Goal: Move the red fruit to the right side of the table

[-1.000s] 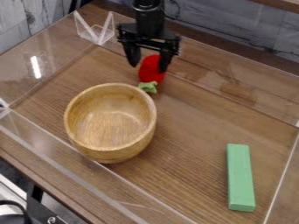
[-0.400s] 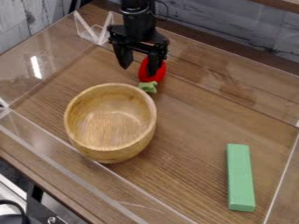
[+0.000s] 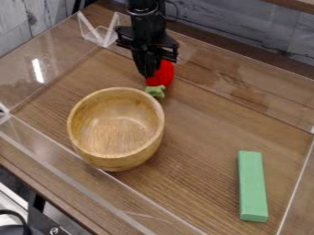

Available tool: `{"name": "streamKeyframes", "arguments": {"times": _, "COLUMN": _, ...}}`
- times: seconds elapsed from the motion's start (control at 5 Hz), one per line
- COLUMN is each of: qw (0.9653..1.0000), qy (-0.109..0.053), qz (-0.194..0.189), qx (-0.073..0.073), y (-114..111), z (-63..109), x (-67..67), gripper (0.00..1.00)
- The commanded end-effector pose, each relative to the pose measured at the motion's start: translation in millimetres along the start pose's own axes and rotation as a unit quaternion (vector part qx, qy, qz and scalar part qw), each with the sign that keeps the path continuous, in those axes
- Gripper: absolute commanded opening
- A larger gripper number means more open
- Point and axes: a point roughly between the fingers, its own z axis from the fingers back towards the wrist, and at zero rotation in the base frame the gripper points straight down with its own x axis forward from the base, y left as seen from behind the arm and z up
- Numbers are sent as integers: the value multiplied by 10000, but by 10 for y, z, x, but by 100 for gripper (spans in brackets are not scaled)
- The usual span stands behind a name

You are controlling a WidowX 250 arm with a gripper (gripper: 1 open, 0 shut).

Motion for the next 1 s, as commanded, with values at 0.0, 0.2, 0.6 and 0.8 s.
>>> {"name": "streamKeyframes", "arguments": {"times": 0.0, "qw": 9985, "qy": -515, "qz": -195, "qx": -13, "y": 11, "z": 404, "x": 115, "gripper": 0}}
{"name": "streamKeyframes", "arguments": {"times": 0.2, "qw": 9969, "qy": -721, "qz": -292, "qx": -99, "y": 2, "z": 639, "x": 153, "gripper": 0}}
{"name": "streamKeyframes", "arguments": {"times": 0.6, "qw": 9939, "qy": -758, "qz": -761, "qx": -241, "y": -137, "z": 661, "x": 147, "gripper": 0}}
{"name": "streamKeyframes", "arguments": {"times": 0.8, "qw": 9925, "qy": -622, "qz": -1015, "qx": -268, "y": -194, "z": 475, "x": 168, "gripper": 100}}
